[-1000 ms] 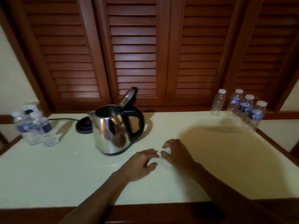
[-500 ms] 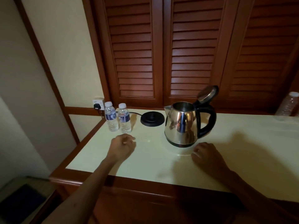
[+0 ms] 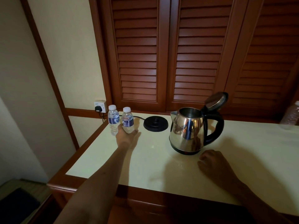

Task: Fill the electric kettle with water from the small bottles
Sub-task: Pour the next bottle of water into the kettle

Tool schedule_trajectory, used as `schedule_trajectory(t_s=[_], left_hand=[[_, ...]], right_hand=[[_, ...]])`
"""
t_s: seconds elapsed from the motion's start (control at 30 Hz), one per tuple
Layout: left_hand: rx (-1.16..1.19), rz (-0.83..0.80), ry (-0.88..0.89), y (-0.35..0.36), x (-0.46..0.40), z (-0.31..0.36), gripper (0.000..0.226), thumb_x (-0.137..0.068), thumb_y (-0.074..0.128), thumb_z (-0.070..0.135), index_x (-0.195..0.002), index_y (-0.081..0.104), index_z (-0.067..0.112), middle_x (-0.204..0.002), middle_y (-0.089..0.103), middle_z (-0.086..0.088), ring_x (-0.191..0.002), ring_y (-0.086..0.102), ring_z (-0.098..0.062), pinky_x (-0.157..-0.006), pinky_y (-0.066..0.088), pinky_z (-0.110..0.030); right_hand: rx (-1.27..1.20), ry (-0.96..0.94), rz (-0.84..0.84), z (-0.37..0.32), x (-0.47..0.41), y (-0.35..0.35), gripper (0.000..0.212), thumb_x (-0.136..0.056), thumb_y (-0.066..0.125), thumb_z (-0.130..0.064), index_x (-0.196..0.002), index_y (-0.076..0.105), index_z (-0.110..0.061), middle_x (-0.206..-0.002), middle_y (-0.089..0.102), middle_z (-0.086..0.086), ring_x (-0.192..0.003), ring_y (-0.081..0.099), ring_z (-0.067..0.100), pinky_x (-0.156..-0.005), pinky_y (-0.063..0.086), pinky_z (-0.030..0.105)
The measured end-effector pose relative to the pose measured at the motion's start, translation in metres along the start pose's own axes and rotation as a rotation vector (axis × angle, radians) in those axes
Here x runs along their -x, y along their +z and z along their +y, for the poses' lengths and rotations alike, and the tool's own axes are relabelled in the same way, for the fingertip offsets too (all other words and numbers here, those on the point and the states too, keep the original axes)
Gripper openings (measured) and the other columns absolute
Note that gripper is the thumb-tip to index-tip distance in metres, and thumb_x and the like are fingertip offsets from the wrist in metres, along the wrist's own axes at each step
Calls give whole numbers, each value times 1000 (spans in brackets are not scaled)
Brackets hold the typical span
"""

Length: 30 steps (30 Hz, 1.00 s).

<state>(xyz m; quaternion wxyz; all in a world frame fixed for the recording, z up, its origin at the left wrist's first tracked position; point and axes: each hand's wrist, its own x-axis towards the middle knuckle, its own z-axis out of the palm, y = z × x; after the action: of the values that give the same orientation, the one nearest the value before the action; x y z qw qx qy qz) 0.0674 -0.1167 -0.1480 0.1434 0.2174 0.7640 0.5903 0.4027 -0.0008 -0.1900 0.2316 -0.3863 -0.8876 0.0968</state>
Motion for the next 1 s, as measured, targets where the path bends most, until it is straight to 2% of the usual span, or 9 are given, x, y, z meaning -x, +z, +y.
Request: schedule_trajectory(t_s=[0.13, 0.23, 0.43, 0.6, 0.67, 0.8, 0.87, 0.93, 1.0], left_hand=[[-11, 18, -25, 4, -3, 5, 60, -87, 75, 23, -138, 44, 15, -137, 56, -8, -125, 54, -35, -103, 44, -45], [-56, -75, 35, 4, 7, 2, 61, -87, 75, 23, -139, 45, 12, -138, 58, -9, -122, 57, -32, -101, 45, -41], [-56, -260, 175, 8, 47, -9, 53, -80, 82, 22, -124, 53, 18, -111, 66, 3, -95, 65, -16, -78, 50, -25], [14, -472, 166, 19, 79, -14, 58, -73, 85, 10, -122, 56, 23, -115, 71, 0, -99, 70, -14, -90, 58, -35], [16, -529, 197, 25, 92, -13, 59, -73, 86, 10, -122, 57, 22, -112, 72, 3, -96, 71, -8, -86, 58, -27], [28, -561, 253, 38, 107, -12, 58, -74, 85, 14, -120, 55, 31, -102, 69, 20, -88, 67, 11, -73, 52, -9], [40, -546, 277, 39, 109, -12, 59, -73, 86, 13, -121, 57, 31, -101, 70, 20, -88, 68, 9, -72, 51, -8], [67, -538, 289, 38, 109, -13, 58, -71, 87, 10, -121, 62, 26, -102, 73, 16, -89, 70, 3, -74, 52, -11], [103, -546, 286, 37, 108, -13, 56, -70, 86, 6, -120, 66, 22, -102, 75, 11, -91, 72, -3, -78, 53, -16]], right_hand=[[4, -3, 9, 1, -1, 0, 18, -83, 65, -35, -94, 66, -20, -100, 61, -5, -92, 46, 12, -80, 40, 29], [9, -6, 2, 1, -1, 1, 17, -84, 65, -33, -94, 66, -19, -99, 61, -5, -91, 46, 11, -79, 39, 29], [-124, 53, 54, -13, 0, -11, 12, -87, 63, -22, -89, 68, -12, -89, 63, 2, -86, 53, 17, -79, 46, 36], [-244, 94, 93, -21, 7, -16, 6, -87, 64, -22, -87, 67, -18, -81, 65, -5, -78, 60, 13, -74, 50, 33], [-331, 142, 127, -30, 10, -20, 4, -88, 64, -21, -89, 67, -19, -82, 67, -7, -77, 61, 7, -75, 52, 30], [-387, -82, 267, -77, 5, -35, 6, -91, 60, -15, -88, 63, -19, -74, 63, -9, -69, 62, 3, -63, 48, 13], [-428, -205, 308, -105, -8, -49, 9, -92, 56, -12, -86, 62, -14, -67, 60, -2, -65, 59, 10, -58, 47, 15], [-453, -179, 255, -130, -26, -67, 11, -93, 56, -20, -91, 64, -13, -65, 58, 1, -60, 55, 10, -57, 44, 19], [-344, -137, 139, -149, -45, -81, 26, -92, 56, -36, -103, 65, -14, -74, 60, -2, -68, 55, 8, -63, 43, 23]])
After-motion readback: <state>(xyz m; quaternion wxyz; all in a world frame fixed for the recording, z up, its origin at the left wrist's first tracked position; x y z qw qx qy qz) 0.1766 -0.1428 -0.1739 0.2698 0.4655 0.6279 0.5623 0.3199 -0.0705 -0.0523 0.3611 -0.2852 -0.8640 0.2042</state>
